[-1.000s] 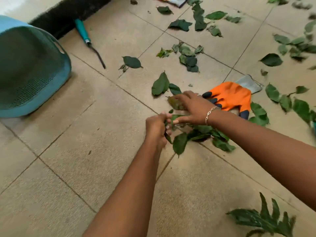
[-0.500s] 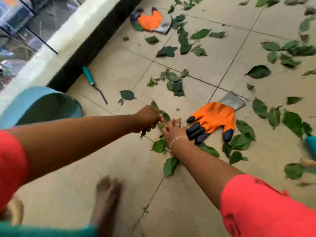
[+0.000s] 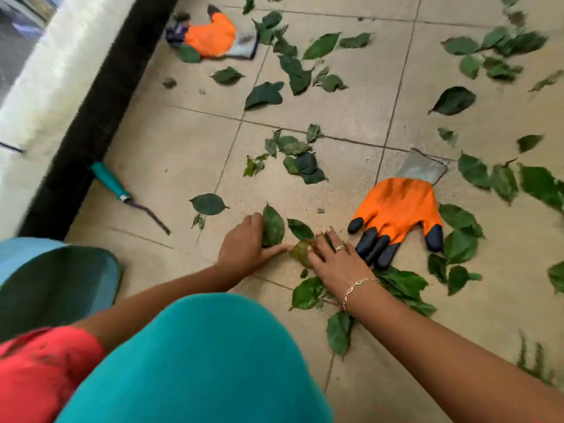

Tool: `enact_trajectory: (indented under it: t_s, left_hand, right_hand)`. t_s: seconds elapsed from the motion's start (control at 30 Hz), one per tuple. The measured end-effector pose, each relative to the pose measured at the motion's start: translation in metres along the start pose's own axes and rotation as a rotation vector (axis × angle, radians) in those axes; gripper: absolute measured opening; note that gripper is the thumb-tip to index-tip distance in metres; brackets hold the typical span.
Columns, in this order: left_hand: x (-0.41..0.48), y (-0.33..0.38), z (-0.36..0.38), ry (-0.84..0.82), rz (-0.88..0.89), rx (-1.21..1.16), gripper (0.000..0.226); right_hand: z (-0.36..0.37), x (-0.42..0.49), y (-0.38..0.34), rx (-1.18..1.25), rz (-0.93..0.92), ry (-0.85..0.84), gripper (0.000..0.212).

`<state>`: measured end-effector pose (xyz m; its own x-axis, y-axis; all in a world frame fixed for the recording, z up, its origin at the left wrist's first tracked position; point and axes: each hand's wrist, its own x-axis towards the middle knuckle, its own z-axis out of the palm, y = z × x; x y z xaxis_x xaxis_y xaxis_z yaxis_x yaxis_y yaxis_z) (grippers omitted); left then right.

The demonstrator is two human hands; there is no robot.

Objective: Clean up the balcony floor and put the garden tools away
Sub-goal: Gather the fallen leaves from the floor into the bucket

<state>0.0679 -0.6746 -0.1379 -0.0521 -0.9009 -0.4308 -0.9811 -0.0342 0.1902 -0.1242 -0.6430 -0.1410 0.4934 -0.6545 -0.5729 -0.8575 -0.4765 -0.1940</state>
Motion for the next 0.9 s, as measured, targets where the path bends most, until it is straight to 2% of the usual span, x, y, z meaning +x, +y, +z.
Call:
enact_trajectory:
  t_s: [0.07, 0.13, 0.23, 0.37, 0.4, 0.43, 0.5, 0.53, 0.6, 0.67, 0.7, 0.8, 0.9]
  left_hand:
    - [0.012, -0.004, 0.002, -0.033, 0.037, 0.042, 0.092]
    - [0.019, -0.006, 0.003, -0.045, 0.083, 0.104, 0.1]
    - [0.021, -0.01, 0.011, 0.006, 0.131, 0.18, 0.08]
    - [0.026, -0.015, 0.017, 0.2, 0.262, 0.077, 0.041]
    - [0.027, -0.017, 0.018, 0.247, 0.296, 0.075, 0.037]
    - [0.028, -0.017, 0.015, 0.224, 0.299, 0.053, 0.037]
    - [0.03, -0.018, 0.009, 0.082, 0.212, 0.008, 0.037]
    - [0.029, -0.02, 0.006, 0.061, 0.181, -0.016, 0.036]
    - [0.028, -0.023, 0.002, 0.116, 0.149, -0.114, 0.035]
    - [0.027, -0.026, -0.005, 0.206, 0.146, -0.233, 0.035]
    - [0.029, -0.027, -0.006, 0.254, 0.164, -0.291, 0.034]
    - [0.034, -0.027, -0.013, 0.338, 0.184, -0.408, 0.032]
    - [0.041, -0.021, -0.013, 0.274, 0.113, -0.568, 0.037]
  right_hand:
    - [-0.001, 0.001, -0.003, -0.007, 0.026, -0.004, 0.047]
    - [-0.003, 0.0, -0.005, 0.007, 0.04, -0.016, 0.048]
    - [-0.002, -0.001, -0.005, 0.023, 0.046, -0.024, 0.057]
    - [-0.004, 0.0, -0.006, -0.024, 0.053, -0.045, 0.059]
    - [-0.005, 0.002, -0.004, -0.038, 0.062, -0.061, 0.059]
    - [-0.004, 0.003, -0.001, -0.056, 0.069, -0.07, 0.059]
    - [-0.002, 0.001, -0.002, -0.063, 0.057, -0.019, 0.061]
    - [-0.001, 0.001, -0.002, -0.078, 0.045, 0.025, 0.062]
    - [-0.004, 0.0, -0.002, -0.049, 0.126, 0.078, 0.07]
    - [-0.009, 0.007, -0.013, 0.005, 0.134, 0.159, 0.078]
    - [-0.015, 0.012, -0.019, 0.021, 0.111, 0.169, 0.077]
    - [-0.023, 0.024, -0.021, -0.05, 0.031, 0.051, 0.061]
    - [-0.015, 0.025, -0.013, -0.002, -0.031, 0.243, 0.043]
